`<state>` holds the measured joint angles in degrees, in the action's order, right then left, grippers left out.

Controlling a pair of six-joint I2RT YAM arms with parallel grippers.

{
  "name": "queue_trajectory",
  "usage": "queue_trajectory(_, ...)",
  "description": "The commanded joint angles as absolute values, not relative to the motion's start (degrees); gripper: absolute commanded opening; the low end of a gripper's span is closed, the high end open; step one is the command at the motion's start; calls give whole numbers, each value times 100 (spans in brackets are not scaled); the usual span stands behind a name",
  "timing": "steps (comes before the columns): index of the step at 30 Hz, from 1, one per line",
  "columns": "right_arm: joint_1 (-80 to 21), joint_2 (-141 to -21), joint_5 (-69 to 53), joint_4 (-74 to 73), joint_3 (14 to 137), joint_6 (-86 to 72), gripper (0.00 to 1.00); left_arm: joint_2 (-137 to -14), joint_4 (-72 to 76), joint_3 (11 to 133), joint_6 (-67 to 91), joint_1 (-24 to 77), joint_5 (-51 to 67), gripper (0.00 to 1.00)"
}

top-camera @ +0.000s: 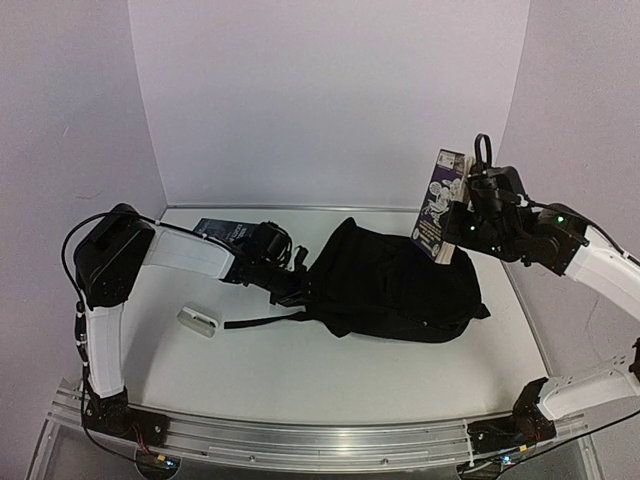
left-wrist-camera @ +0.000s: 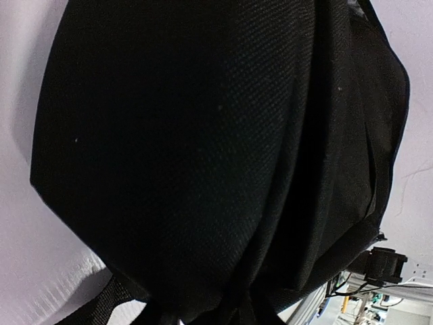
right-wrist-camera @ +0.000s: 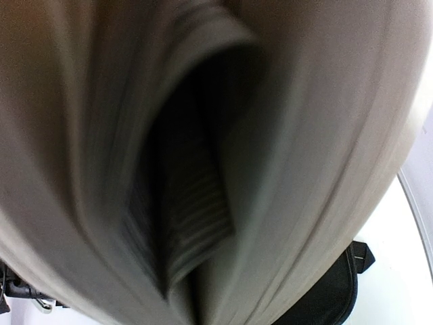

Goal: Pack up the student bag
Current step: Move the student bag to the center of the board.

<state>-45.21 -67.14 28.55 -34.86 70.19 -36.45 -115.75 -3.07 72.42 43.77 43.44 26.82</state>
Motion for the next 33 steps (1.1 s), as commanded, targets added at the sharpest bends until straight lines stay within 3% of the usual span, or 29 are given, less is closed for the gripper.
queue_trajectory(1, -4542, -6478, 3004, -3256, 7220, -3699, 0, -11539, -96, 7377, 4505, 4316, 2374, 5)
queue_trajectory(3, -4545, -6478, 3030, -3317, 7207, -3727, 0, -11321, -170, 7187, 4467, 4266, 2180, 0)
queue_trajectory(13, -4548, -6526, 3192, -3558, 7199, -3816, 0, -9692, -742, 5564, 3947, 3061, 1876, 1)
queue_trajectory(15, -4550, -6578, 3186, -3560, 7199, -3827, 0, -9495, -1109, 5558, 3653, 2983, 1713, 11)
queue_trajectory(19, -4548, -6705, 3251, -3591, 7191, -3870, 0, -9254, -2028, 5973, 3035, 3066, 995, 58)
queue_trajectory(22, -4538, -6785, 3411, -3641, 7133, -3981, 0, -8979, -2599, 6441, 2549, 3515, -170, 74)
queue_trajectory(28, -4338, -6849, 3492, -3700, 6879, -4227, 0, -8900, -2718, 7350, 2300, 4639, -920, 86)
queue_trajectory(33, -3984, -6906, 3326, -3700, 6740, -4230, 0, -9746, -2624, 8344, 2265, 5643, -691, 88)
